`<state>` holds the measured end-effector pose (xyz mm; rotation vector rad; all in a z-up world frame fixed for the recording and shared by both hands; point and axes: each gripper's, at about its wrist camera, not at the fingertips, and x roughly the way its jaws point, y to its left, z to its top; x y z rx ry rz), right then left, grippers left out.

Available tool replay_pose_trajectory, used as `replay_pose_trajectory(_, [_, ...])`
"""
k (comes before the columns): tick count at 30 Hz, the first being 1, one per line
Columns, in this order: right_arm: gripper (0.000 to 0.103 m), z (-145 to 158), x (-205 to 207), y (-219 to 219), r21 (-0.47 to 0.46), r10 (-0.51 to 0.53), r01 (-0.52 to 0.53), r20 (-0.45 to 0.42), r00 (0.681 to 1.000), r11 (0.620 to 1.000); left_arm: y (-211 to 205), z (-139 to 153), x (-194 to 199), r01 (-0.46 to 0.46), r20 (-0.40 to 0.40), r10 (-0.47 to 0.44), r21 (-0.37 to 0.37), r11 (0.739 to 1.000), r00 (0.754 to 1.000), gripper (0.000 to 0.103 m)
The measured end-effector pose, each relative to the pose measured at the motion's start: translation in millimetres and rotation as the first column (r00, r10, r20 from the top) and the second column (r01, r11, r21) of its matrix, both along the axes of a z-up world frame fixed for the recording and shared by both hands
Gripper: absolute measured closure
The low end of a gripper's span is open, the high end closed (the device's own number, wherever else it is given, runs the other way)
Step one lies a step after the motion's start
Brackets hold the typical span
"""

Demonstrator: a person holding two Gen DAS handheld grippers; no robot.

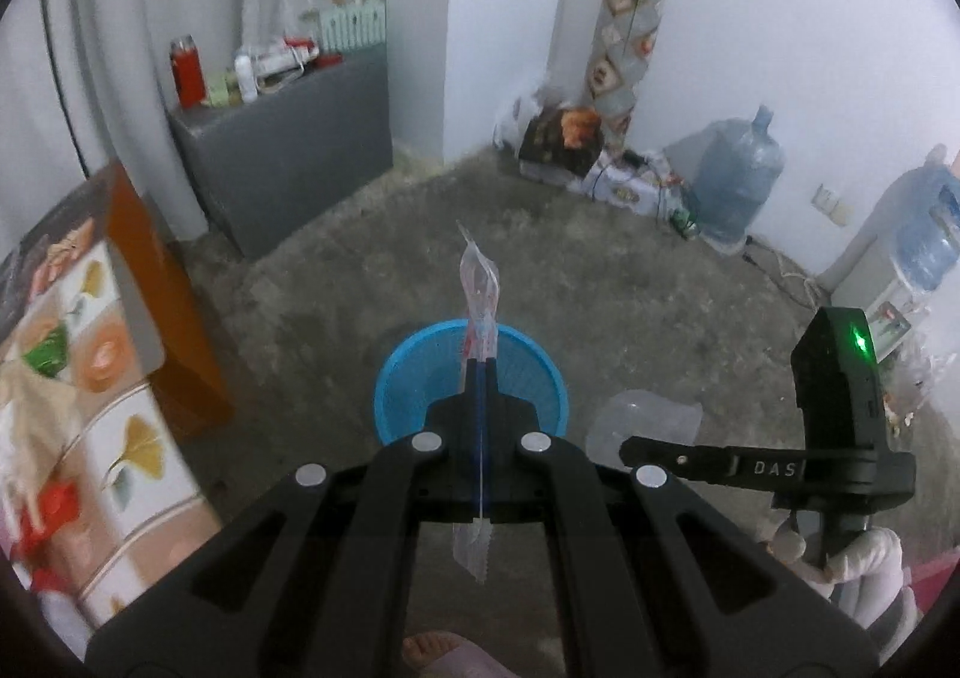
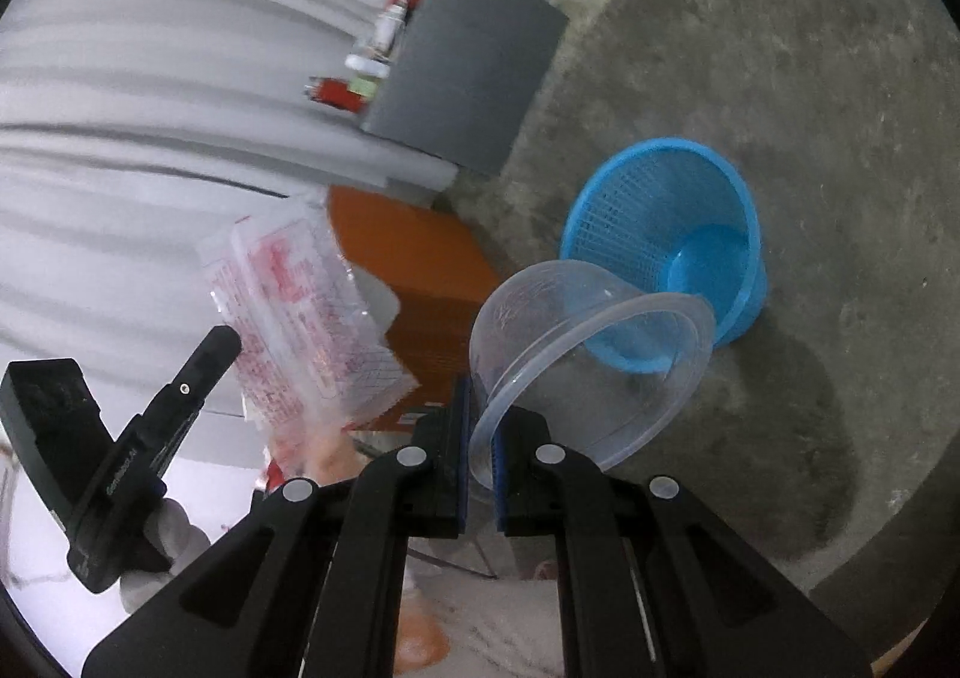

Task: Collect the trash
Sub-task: 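Carry the bag and bowl in both tools over the blue wastebasket, then open both tools to drop the bag and bowl into the wastebasket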

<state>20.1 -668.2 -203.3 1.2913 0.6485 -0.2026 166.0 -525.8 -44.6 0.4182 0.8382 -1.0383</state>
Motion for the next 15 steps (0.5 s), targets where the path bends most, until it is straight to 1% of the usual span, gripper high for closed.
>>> replay_pose_trajectory(3, [0.096, -21, 28, -19, 0.029, 0.005, -0.005, -0.032, 0.999, 1.0, -30, -26, 21, -0.008, -0.025, 0.008, 0.034, 0.999, 1.0, 0.103])
replay_pose_trajectory(5, [0.093, -37, 49, -34, 0.039, 0.008, -0.005, -0.064, 0.998, 0.999, -46, -37, 34, -0.024, -0.036, 0.025, 0.048, 0.999, 0.999, 0.103])
replay_pose_trajectory(6, [0.089, -45, 58, -41, 0.042, 0.01, -0.007, -0.082, 0.997, 0.999, -57, -47, 43, -0.038, -0.039, 0.041, 0.059, 0.998, 0.998, 0.101])
replay_pose_trajectory(7, [0.071, -54, 67, -47, 0.048, 0.006, -0.001, -0.105, 0.994, 0.999, -62, -52, 47, -0.049, -0.041, 0.052, 0.065, 0.997, 0.998, 0.087])
replay_pose_trajectory(8, [0.057, -66, 77, -55, 0.052, 0.004, 0.003, -0.138, 0.99, 0.999, -69, -59, 53, -0.061, -0.044, 0.064, 0.071, 0.996, 0.997, 0.076])
replay_pose_trajectory(9, [0.041, -77, 83, -59, 0.046, 0.001, 0.007, -0.171, 0.985, 0.999, -76, -66, 59, -0.078, -0.035, 0.081, 0.082, 0.994, 0.996, 0.059])
replay_pose_trajectory(11, [0.041, -98, 91, -66, 0.025, -0.013, 0.021, -0.262, 0.965, 0.999, -82, -73, 64, -0.1, -0.016, 0.102, 0.09, 0.991, 0.995, 0.058])
replay_pose_trajectory(12, [0.041, -106, 91, -66, 0.025, -0.016, 0.024, -0.283, 0.959, 0.999, -83, -77, 66, -0.1, -0.029, 0.103, 0.093, 0.991, 0.994, 0.058])
replay_pose_trajectory(15, [0.041, -116, 88, -64, 0.017, -0.024, 0.03, -0.287, 0.958, 0.999, -80, -76, 67, -0.095, -0.058, 0.1, 0.079, 0.992, 0.993, 0.058])
